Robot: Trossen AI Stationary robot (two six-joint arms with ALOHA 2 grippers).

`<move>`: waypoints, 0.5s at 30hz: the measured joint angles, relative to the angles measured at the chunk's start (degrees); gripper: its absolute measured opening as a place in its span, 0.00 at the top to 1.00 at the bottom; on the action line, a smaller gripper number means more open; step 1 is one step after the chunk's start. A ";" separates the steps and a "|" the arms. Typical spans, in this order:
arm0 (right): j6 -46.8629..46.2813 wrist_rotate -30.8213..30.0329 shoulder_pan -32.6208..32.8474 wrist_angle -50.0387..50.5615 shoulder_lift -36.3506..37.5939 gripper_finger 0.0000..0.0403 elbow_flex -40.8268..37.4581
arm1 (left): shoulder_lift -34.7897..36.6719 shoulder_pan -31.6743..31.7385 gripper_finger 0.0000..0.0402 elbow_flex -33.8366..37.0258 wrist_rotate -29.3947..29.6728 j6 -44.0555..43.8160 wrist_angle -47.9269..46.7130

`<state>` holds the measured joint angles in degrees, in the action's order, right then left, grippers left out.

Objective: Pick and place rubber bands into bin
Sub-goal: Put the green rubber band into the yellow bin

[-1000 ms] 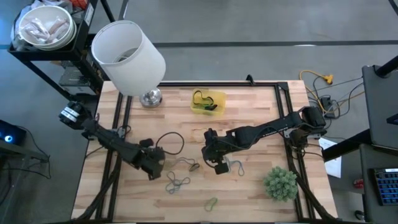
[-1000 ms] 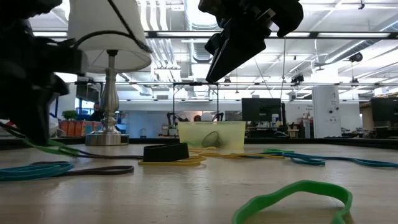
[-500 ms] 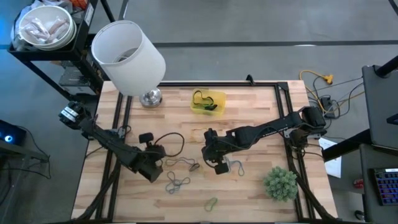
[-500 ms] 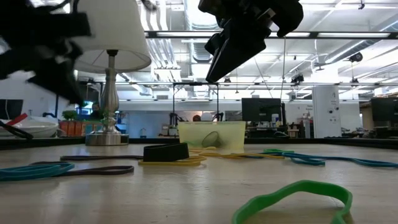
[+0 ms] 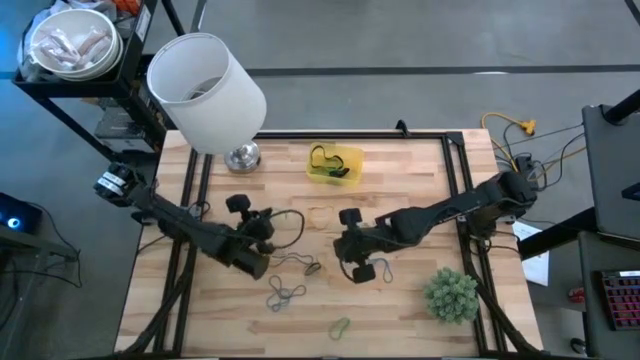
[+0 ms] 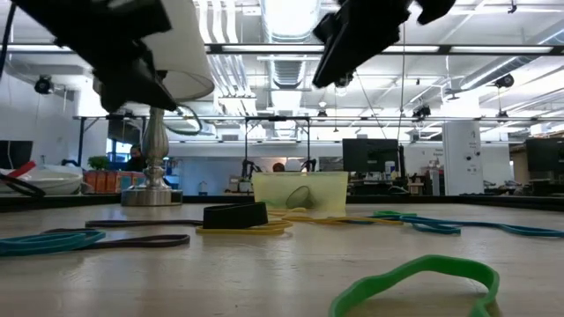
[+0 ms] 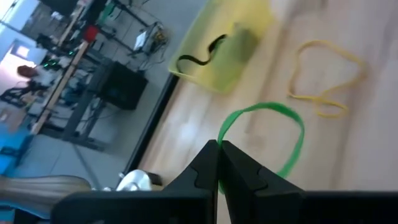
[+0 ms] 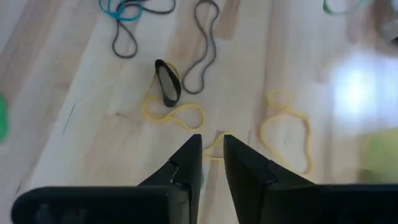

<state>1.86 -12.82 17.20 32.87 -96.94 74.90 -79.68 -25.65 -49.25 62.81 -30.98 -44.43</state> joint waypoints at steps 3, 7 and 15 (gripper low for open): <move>0.05 -3.66 2.44 0.45 2.11 0.85 -0.65 | 0.01 3.93 1.00 0.00 -0.42 7.25 5.27; 0.06 -8.88 5.41 0.43 4.85 0.85 -2.55 | 0.00 9.29 1.00 0.01 -3.85 20.43 17.30; -4.49 -17.60 10.23 0.03 12.78 0.85 -10.10 | 0.01 20.76 1.00 0.02 -14.53 42.75 43.46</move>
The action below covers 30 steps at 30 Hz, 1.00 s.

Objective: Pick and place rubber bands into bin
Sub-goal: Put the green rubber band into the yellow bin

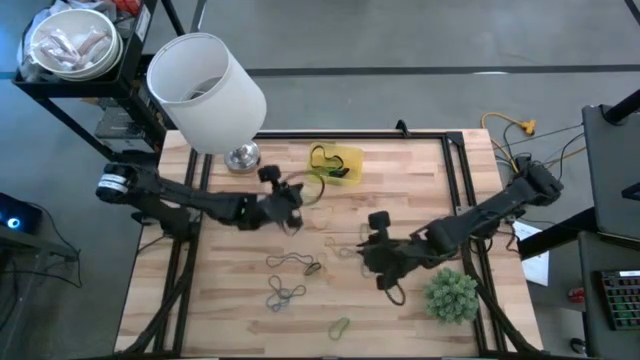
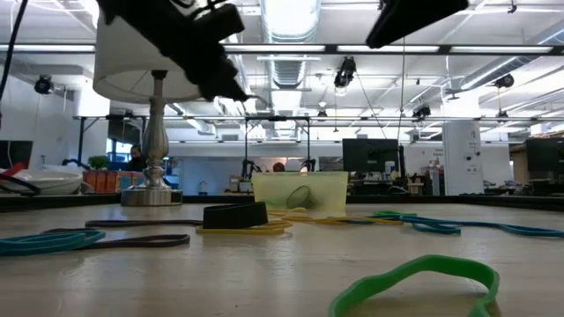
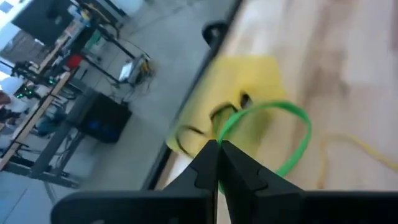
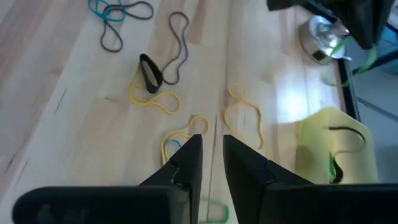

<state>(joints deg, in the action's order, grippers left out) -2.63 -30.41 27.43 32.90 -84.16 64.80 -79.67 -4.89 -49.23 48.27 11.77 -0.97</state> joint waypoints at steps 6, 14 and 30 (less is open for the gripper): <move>-3.89 -5.14 3.18 -2.18 8.23 0.85 -6.85 | 0.01 8.12 1.00 -0.01 -6.95 5.25 10.46; -2.88 -5.95 4.97 -10.86 17.47 0.85 -15.58 | -5.49 17.08 1.00 -0.02 -16.38 5.33 23.52; -2.28 -5.81 4.97 -12.57 21.06 0.85 -19.08 | -27.98 23.96 1.00 -10.34 -19.57 5.01 32.02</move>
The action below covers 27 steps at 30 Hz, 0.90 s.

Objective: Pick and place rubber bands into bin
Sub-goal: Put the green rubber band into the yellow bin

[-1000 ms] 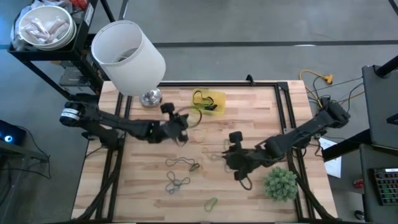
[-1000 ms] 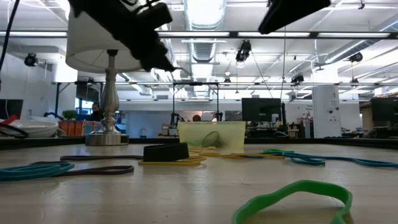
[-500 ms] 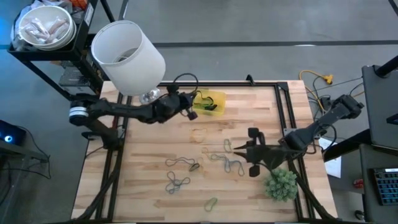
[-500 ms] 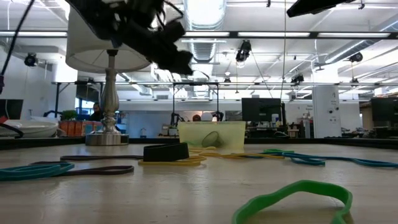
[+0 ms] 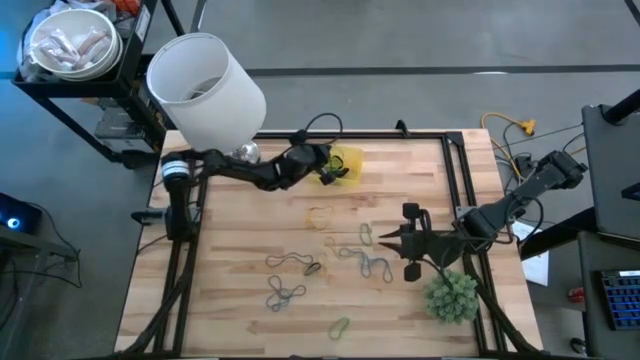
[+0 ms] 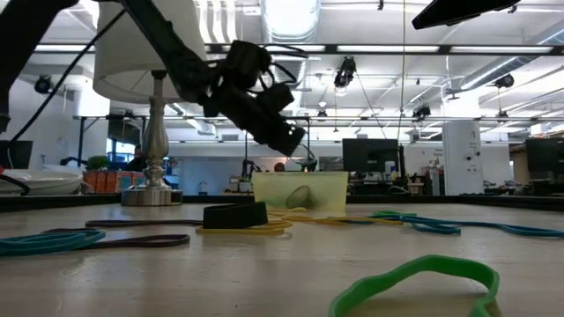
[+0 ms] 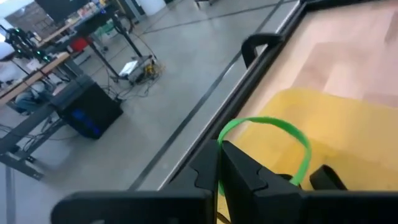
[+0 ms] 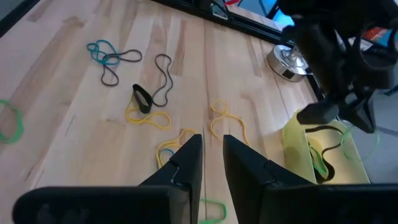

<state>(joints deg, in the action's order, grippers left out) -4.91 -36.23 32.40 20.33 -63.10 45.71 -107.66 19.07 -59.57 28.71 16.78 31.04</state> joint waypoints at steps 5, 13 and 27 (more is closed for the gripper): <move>0.00 0.00 -0.02 -0.04 -0.01 0.85 0.00 | -1.14 0.07 1.00 -2.50 0.33 -0.41 -5.23; -0.98 0.02 -0.02 -0.13 -0.01 0.85 0.00 | 0.33 0.97 1.00 -2.64 1.95 -4.14 -12.34; -1.11 0.04 -0.02 -1.00 -0.08 0.85 -0.12 | 0.35 1.19 0.87 -2.56 1.92 -4.51 -16.15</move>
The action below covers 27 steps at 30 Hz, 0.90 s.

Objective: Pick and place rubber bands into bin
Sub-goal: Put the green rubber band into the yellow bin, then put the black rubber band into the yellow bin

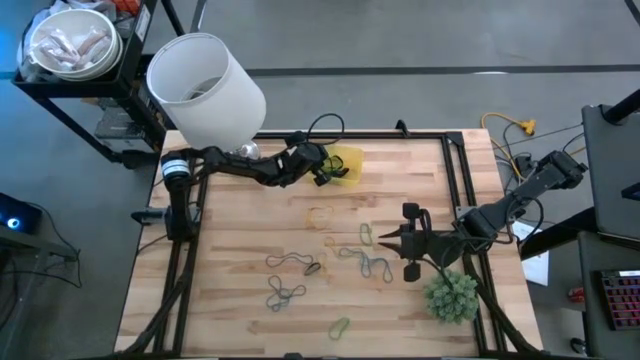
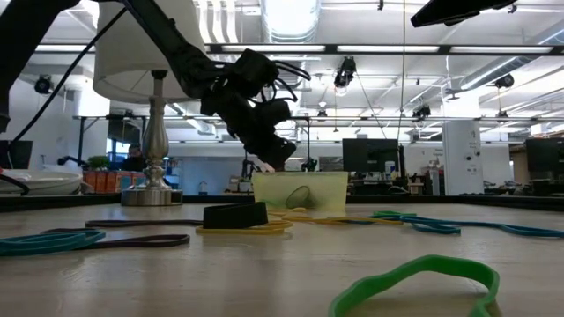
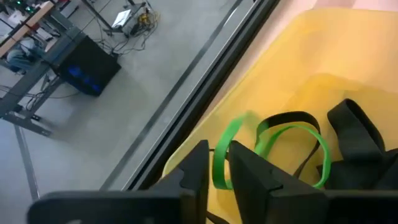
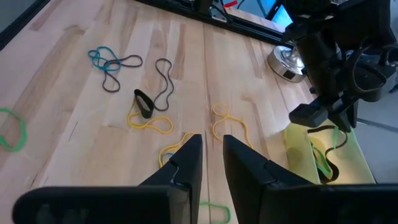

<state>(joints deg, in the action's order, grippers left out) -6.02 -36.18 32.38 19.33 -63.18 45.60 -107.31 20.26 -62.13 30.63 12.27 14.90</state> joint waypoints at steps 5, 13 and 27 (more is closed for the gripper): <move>-0.01 0.04 0.00 -0.25 0.00 0.85 -0.73 | 0.02 -0.12 0.77 0.00 -0.02 -0.04 0.00; -0.02 0.04 -0.02 -0.37 -0.02 0.85 -0.95 | 0.90 -0.87 0.73 -0.08 -1.92 -0.18 -2.50; -1.39 0.04 -0.02 -0.35 -0.04 0.85 -1.31 | 6.77 -2.30 0.73 -1.11 -9.60 -2.85 -11.80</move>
<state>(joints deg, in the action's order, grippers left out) -7.41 -36.14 32.36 18.98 -63.22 44.28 -100.54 17.96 -63.24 21.02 9.42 3.10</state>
